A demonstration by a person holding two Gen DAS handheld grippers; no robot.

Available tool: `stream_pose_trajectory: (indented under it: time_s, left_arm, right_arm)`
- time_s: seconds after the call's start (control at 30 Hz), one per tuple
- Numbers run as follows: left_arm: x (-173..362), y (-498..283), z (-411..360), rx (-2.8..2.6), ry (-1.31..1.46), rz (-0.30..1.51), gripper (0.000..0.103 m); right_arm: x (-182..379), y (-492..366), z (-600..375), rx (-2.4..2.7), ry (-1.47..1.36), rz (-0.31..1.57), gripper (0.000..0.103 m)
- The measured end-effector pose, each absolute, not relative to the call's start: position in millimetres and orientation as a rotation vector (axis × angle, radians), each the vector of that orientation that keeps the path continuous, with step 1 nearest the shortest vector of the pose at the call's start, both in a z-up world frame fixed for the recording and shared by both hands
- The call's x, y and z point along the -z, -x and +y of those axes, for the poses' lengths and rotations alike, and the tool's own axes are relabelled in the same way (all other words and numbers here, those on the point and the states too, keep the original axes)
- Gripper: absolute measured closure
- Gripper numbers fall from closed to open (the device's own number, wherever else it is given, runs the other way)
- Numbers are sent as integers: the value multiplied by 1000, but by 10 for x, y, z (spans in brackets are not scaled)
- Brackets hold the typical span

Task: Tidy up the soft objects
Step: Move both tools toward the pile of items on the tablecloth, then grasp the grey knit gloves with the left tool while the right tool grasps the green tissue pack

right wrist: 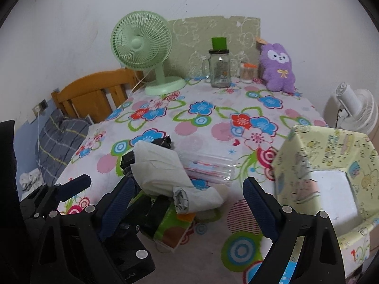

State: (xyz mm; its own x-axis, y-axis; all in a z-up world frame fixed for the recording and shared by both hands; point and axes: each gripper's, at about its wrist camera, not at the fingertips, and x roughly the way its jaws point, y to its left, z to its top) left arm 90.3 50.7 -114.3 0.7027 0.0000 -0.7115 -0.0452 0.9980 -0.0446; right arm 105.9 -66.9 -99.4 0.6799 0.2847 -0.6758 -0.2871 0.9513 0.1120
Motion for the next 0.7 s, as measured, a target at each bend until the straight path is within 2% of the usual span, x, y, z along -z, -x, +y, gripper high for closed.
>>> stream_pose_trajectory:
  time_s: [0.3,0.5,0.6,0.7]
  left_arm:
    - [1253,-1030,595,-27,63,819,9]
    - [1296,-1089,614,-18,54,836,9]
    - [1325,-1115,630,-17,56,847,9]
    - [1362,-1146,639,-14,58,861,9]
  right_arm:
    - [1132,-1252,-454,-367,19,811,15]
    - [1230,-1372,-353,-401,25,842,26]
    - [1265,-1409,-318,-418,25,852,34]
    - [1323,-1454,-297,-451,13,879,55]
